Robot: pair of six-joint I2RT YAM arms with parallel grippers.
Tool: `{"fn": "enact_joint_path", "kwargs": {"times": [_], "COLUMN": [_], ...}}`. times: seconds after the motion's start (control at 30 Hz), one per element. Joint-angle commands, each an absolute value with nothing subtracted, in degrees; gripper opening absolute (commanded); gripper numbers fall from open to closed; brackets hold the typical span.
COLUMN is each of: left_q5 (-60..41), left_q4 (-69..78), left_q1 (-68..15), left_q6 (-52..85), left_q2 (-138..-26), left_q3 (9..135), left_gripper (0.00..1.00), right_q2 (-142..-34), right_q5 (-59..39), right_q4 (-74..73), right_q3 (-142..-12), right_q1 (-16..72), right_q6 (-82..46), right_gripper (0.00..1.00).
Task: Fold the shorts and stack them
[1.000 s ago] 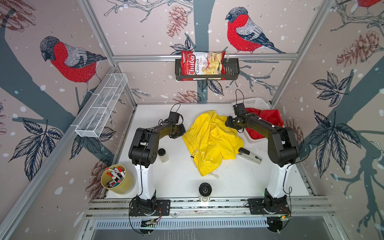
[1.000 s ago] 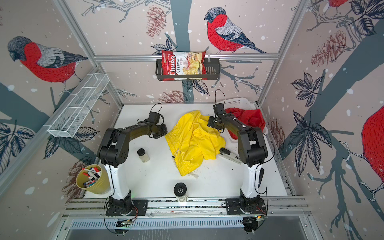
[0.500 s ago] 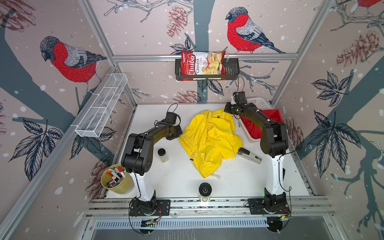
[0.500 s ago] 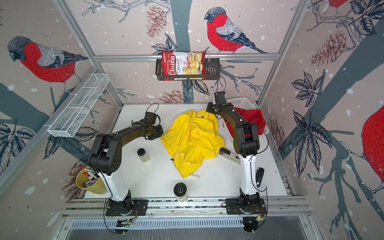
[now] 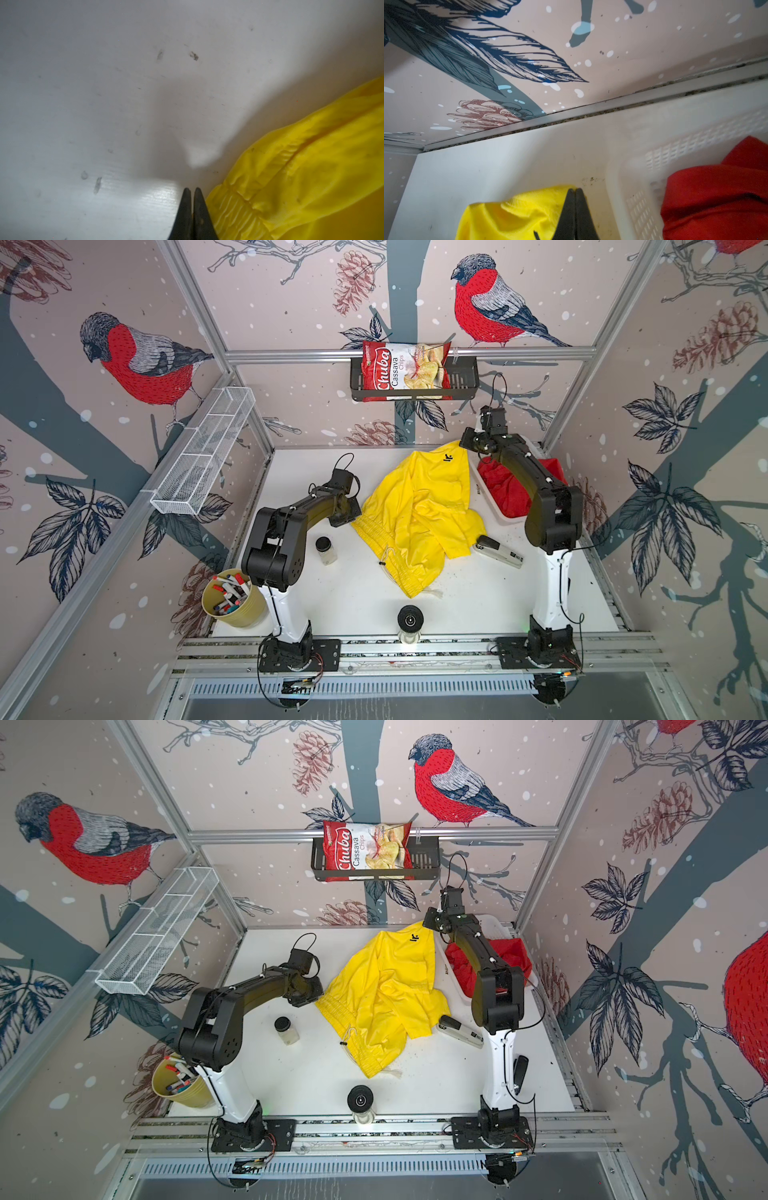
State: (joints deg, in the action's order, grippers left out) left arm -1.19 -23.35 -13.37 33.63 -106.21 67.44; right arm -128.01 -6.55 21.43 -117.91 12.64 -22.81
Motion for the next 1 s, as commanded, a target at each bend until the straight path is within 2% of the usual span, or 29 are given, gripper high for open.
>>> {"fn": "enact_joint_path", "kwargs": {"times": [0.0,0.1,0.2,0.23,0.3,0.33,0.53,0.67,0.8,0.97], "left_q5": [1.42,1.41,0.38,0.19,0.00,-0.01,0.30,-3.39,-9.07,-11.06], "left_q4": [-25.22,-25.36,-25.24,-25.38,-26.05,-26.42,-28.13,-26.01,-21.33,-18.51], "left_q1": [-13.18,-13.18,-13.17,-13.11,-13.18,-13.18,-13.17,-13.18,-13.33,-13.58], "left_q6": [33.06,33.04,32.97,32.97,32.84,32.78,33.29,34.36,36.52,37.62], "left_q2": [-106.43,-107.11,-107.82,-108.05,-108.50,-108.54,-106.57,-104.58,-104.26,-106.00], "left_q3": [67.68,68.05,68.83,69.39,70.75,71.28,72.20,69.37,65.61,64.26], "left_gripper": [0.00,0.00,0.01,0.12,0.39,0.46,0.65,0.74,0.74,0.74], "right_q2": [-129.07,-130.54,-130.98,-130.75,-129.81,-129.05,-124.81,-124.67,-126.85,-131.06], "right_q5": [-5.76,-8.72,-11.62,-12.01,-12.36,-12.16,-7.38,-5.16,-3.60,-2.11], "right_q4": [20.08,20.08,21.29,21.79,23.42,23.51,24.54,25.24,26.17,27.64], "right_q3": [-120.66,-122.78,-122.65,-122.08,-120.25,-118.84,-107.82,-103.25,-103.56,-108.66], "right_q1": [11.76,11.07,11.70,12.16,13.32,13.93,18.71,19.41,18.36,17.58], "right_q6": [-23.83,-25.17,-25.24,-24.98,-24.16,-23.65,-21.84,-22.15,-23.41,-23.82], "right_gripper": [0.00,0.14,0.24,0.27,0.29,0.30,0.44,0.53,0.59,0.67]}}
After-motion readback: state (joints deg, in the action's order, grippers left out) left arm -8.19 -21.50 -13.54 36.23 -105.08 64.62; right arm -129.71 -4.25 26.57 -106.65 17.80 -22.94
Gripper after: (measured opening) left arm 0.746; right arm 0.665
